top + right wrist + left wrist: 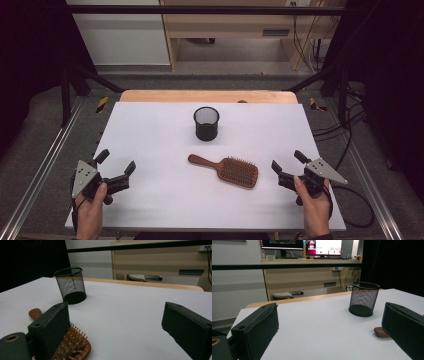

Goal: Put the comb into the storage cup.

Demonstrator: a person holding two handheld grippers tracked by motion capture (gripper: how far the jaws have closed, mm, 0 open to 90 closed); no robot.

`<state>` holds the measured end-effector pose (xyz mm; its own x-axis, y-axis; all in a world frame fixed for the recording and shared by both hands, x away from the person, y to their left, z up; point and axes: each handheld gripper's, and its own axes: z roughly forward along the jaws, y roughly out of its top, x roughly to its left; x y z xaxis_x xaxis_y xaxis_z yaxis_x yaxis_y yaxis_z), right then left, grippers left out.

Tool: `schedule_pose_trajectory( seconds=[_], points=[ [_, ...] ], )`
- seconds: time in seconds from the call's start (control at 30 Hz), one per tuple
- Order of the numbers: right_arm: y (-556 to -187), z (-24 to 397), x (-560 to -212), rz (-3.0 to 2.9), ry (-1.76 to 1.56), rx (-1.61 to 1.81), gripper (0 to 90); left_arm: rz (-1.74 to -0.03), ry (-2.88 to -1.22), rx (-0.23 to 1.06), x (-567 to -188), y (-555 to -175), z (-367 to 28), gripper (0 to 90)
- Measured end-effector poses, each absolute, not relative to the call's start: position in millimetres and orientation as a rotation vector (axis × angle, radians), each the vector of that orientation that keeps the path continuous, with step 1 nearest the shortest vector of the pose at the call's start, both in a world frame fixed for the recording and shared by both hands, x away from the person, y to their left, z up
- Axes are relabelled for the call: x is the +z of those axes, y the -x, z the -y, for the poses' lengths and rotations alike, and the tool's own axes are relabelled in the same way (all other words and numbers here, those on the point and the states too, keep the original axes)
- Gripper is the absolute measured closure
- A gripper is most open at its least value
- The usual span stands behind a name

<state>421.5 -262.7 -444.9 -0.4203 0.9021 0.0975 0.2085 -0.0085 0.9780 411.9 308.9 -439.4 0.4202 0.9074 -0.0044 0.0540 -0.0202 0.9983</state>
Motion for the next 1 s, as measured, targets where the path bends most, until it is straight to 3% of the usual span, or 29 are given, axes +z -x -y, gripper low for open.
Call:
schedule_pose_trajectory(
  seconds=[0.6, 1.0],
  points=[
    [-420, 243, -446, -1.748, -1.241, 1.355, 11.3, -0.907, -1.449, 0.859, -439, -412, -308, 1.1],
    [-419, 228, -443, -1.78, -1.218, 1.356, 23.1, -0.905, -1.448, 0.86, -439, -412, -308, 1.1]
  ],
)
